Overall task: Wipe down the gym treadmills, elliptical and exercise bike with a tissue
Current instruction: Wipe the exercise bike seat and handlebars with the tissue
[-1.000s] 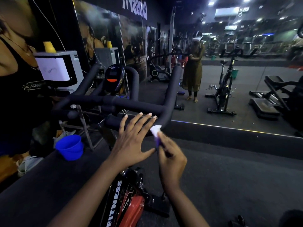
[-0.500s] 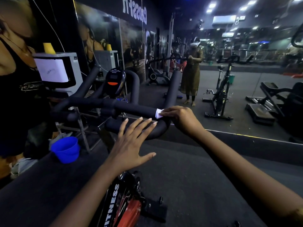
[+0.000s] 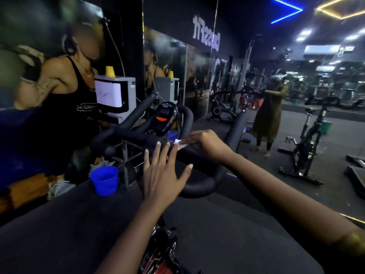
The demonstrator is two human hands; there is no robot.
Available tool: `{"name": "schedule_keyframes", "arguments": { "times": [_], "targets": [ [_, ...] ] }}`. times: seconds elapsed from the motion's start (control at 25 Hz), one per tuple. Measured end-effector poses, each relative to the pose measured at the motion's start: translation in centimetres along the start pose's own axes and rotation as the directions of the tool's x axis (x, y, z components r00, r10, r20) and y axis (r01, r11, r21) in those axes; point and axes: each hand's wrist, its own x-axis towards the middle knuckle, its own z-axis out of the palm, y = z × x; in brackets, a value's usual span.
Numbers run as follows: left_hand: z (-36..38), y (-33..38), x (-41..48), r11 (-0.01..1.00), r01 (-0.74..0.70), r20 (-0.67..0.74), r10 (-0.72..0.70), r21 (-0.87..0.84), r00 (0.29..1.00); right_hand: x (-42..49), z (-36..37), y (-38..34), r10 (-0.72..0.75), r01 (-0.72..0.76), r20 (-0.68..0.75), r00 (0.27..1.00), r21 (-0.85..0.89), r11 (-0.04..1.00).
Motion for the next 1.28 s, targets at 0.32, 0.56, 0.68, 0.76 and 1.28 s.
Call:
{"name": "schedule_keyframes", "arguments": {
  "times": [0.32, 0.56, 0.68, 0.76, 1.28],
  "targets": [
    [0.8, 0.1, -0.1, 0.997, 0.027, -0.092, -0.02, 0.079, 0.996, 0.3, 0.3, 1.7, -0.346, 0.344, 0.163, 0.924, 0.045, 0.938],
    [0.7, 0.2, -0.1, 0.997, 0.027, -0.105, -0.019, 0.074, 0.994, -4.8, -3.0, 4.3, -0.323, 0.29, 0.216, 0.921, 0.174, 0.941],
    [0.8, 0.2, -0.1, 0.996, 0.032, -0.111, -0.022, 0.088, 0.994, -2.1, -3.1, 4.0, -0.297, 0.262, 0.158, 0.942, 0.209, 0.942],
    [0.7, 0.3, -0.1, 0.995, 0.031, -0.107, -0.021, 0.092, 0.994, 1.0, -0.9, 3.3, -0.245, 0.226, 0.083, 0.966, 0.185, 0.956],
    [0.8, -0.1, -0.2, 0.997, -0.012, -0.099, 0.019, 0.073, 0.995, -6.0, -3.5, 4.5, -0.271, 0.231, 0.238, 0.933, 0.182, 0.956]
  ]
}}
